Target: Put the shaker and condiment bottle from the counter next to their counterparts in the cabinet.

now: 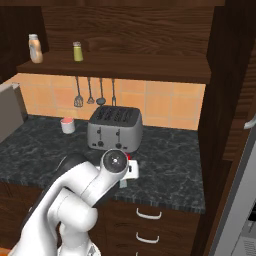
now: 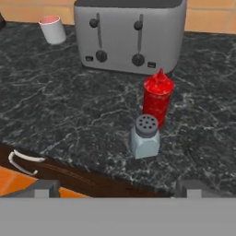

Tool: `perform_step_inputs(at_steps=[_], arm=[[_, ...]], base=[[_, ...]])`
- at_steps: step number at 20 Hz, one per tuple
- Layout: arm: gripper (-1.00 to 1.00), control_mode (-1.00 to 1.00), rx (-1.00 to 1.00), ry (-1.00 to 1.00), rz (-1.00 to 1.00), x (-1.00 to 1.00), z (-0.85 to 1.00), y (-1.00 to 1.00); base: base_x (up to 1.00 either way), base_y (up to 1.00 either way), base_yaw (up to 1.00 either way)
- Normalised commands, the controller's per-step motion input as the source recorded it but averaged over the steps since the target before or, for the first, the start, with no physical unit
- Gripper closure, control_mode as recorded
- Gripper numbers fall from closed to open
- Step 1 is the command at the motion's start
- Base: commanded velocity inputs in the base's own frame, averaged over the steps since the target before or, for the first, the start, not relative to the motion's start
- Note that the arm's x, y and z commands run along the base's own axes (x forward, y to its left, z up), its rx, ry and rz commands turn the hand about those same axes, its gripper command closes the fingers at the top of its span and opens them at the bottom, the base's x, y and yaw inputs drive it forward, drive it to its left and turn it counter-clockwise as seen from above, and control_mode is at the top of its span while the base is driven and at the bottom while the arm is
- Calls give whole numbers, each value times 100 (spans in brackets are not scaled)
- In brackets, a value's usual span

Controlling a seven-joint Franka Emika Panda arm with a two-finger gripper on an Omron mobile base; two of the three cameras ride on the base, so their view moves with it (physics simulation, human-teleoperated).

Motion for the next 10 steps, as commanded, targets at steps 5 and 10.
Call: perform_step_inputs(at_steps=[5,10], arm=[[-100,-100,-1,0,0,13,-39,0],[-100,-100,0,0,0,11,-22,0]], base=[[0,0,0],[0,0,0]])
